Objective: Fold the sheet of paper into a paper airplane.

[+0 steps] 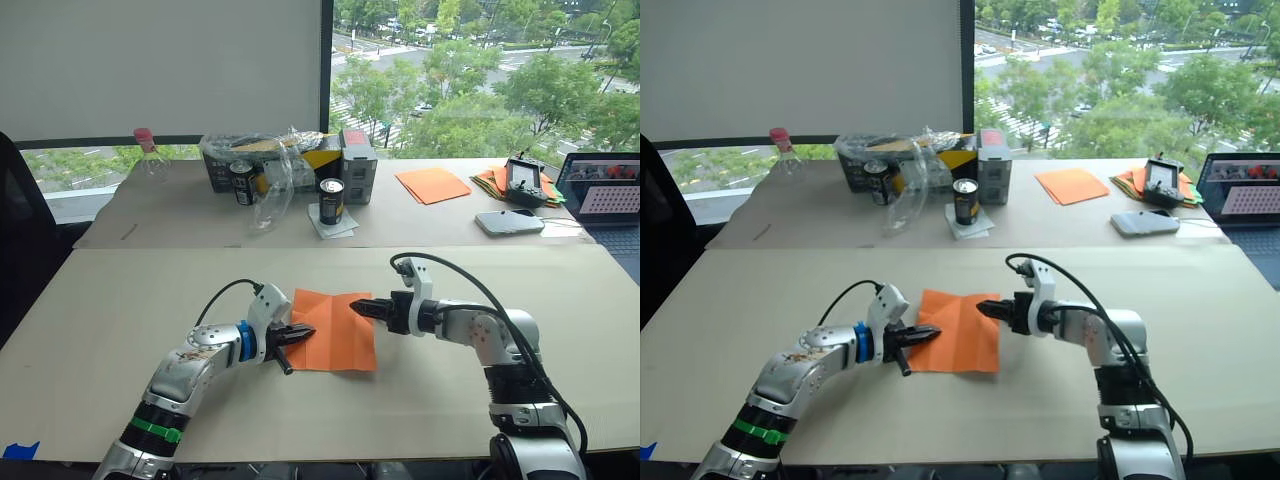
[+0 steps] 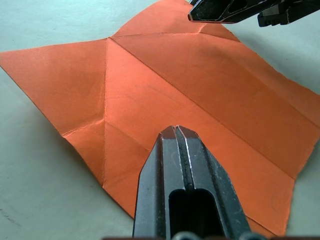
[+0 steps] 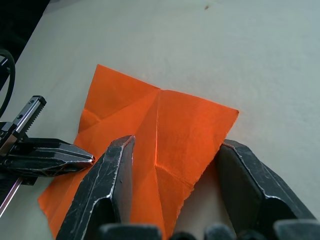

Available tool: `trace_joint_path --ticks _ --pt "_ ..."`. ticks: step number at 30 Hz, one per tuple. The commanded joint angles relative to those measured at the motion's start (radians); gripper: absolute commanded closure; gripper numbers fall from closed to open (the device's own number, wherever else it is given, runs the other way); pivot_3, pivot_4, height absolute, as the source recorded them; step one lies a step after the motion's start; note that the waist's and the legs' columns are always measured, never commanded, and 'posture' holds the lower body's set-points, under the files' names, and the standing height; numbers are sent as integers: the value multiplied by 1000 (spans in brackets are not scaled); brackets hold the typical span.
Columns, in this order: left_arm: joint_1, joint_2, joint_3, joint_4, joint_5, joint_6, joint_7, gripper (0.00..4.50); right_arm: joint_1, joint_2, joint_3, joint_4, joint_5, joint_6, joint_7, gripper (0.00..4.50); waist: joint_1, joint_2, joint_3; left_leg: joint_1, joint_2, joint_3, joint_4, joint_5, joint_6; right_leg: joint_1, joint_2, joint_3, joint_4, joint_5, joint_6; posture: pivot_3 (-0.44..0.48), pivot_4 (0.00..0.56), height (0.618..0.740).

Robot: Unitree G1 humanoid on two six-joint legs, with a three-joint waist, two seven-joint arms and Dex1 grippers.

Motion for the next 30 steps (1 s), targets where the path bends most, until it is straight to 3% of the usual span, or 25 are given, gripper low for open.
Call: trace_joint_path --ticks 1,7,18,30 --pt "20 9 -29 18 27 19 5 4500 2 3 -36 -18 14 -29 -16 2370 0 0 0 0 0 0 0 0 0 0 0 0 0 0 0 0 150 670" --pt "15 11 -41 24 31 13 -3 4500 18 6 -42 -50 25 -31 -29 4426 0 0 0 0 0 0 0 0 0 0 0 0 0 0 0 0 150 670" --pt "-7 2 -57 52 44 -3 -18 4500 80 -40 124 -241 -68 -189 -8 4472 1 0 0 0 0 0 0 0 0 0 0 0 0 0 0 0 150 670" --pt "-43 -10 -54 82 45 -13 -29 4500 99 -189 431 -329 -342 -390 19 4472 2 0 0 0 0 0 0 0 0 0 0 -1 0 0 0 0 150 670"
